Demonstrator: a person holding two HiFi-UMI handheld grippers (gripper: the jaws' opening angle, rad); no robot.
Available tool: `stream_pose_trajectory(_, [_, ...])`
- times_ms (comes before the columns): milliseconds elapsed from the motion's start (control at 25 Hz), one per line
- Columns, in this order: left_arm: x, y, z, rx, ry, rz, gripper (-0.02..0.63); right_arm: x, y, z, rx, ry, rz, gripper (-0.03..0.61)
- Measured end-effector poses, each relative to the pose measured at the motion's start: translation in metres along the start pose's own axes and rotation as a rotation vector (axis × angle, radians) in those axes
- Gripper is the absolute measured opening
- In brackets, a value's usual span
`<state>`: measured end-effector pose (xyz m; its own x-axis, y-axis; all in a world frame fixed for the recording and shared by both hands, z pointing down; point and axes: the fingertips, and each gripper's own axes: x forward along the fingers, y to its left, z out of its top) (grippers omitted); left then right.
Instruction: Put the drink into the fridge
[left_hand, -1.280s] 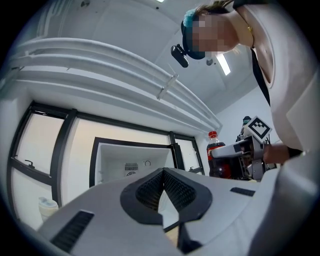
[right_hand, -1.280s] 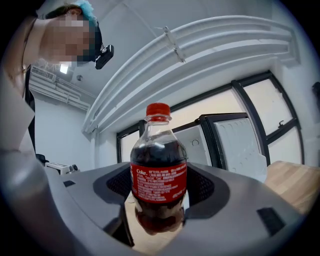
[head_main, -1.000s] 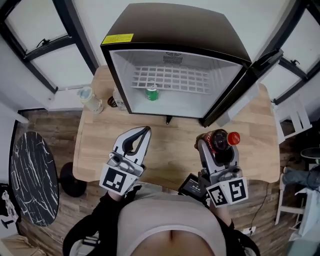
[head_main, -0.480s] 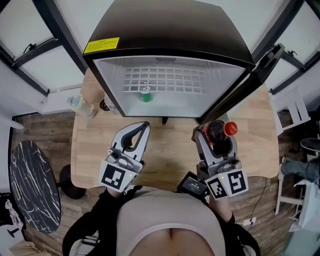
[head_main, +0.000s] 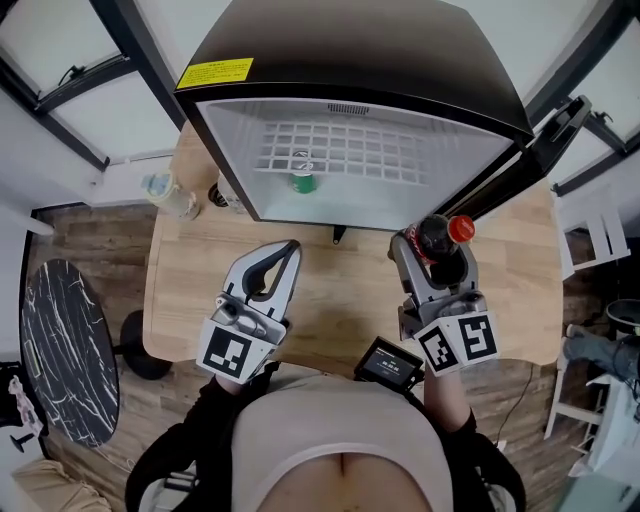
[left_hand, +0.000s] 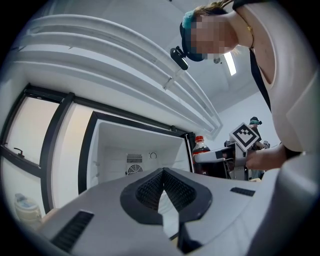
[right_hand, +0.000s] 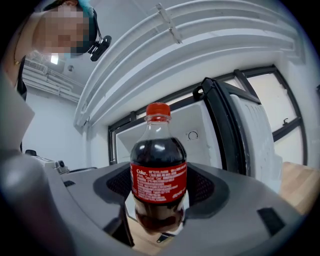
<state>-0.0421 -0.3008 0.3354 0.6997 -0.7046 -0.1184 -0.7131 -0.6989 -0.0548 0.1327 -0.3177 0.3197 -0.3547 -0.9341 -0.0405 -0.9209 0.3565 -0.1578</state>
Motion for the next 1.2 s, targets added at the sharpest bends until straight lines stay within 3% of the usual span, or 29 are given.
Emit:
stream_pose_trajectory(240, [-0.009,0.009,-0.003,-0.002,0.013,0.024,0.005,0.028,-0.005,0.005,-0.045,-0.014,0.004,0.319])
stream_pose_trajectory(480, [-0.016,0.019,-0.007,-0.003,0.025,0.051,0.005,0.059,-0.017,-0.004,-0.011,0.017,0.004,0.319])
stream_pose_trajectory(1200, [-0.020,0.039,-0.022,-0.027,0.037,0.087,0.005,0.127,-0.045,-0.017,-0.060,0.043,-0.040,0.319])
